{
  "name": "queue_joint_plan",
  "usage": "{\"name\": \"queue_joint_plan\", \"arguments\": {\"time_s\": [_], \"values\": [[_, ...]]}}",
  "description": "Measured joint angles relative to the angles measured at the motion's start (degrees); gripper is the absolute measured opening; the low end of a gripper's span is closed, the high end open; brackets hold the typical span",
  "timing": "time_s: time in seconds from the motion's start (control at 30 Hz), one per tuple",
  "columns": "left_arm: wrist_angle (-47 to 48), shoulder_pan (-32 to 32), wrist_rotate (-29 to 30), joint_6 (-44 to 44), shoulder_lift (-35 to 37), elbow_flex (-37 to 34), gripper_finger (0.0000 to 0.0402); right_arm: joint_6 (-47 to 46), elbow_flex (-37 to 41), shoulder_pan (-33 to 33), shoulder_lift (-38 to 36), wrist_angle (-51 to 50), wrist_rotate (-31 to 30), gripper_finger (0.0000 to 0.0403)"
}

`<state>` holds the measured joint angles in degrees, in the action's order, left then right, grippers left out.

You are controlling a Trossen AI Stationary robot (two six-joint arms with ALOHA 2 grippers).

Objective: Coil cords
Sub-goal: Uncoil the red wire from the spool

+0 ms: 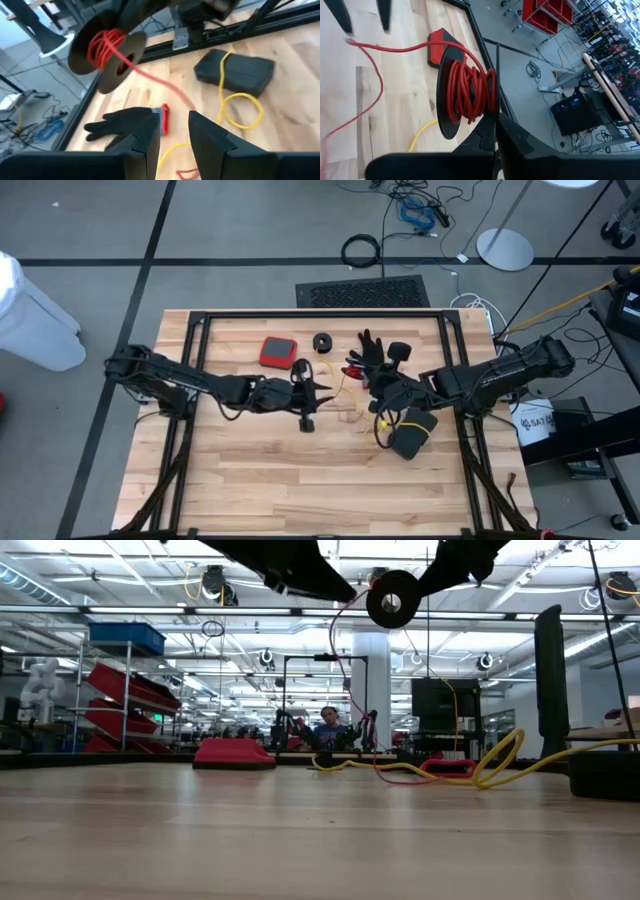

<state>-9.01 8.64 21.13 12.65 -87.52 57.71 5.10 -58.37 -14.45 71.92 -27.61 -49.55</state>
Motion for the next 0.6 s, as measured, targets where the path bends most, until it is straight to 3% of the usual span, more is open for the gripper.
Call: {"name": "queue_joint_plan", "arguments": {"time_s": [0.17,0.4,0.5,0.6], "values": [[2.3,0.5,-0.1,-3.3,4.8,0.0,0.0109,0.1,0.0,0.5,0.0,0.0,0.0,0.0],[-0.1,0.3,-9.8,-13.1,3.8,0.0,0.0109,2.1,0.0,0.5,0.0,2.9,0.3,0.0],[-2.4,0.3,-9.5,-13.8,0.6,-0.1,0.0109,2.7,0.0,0.5,0.0,4.0,0.4,0.0],[-6.3,0.3,-4.9,-13.8,-2.0,-0.1,0.0109,2.9,-0.1,0.5,0.0,4.1,0.4,0.0]]}}
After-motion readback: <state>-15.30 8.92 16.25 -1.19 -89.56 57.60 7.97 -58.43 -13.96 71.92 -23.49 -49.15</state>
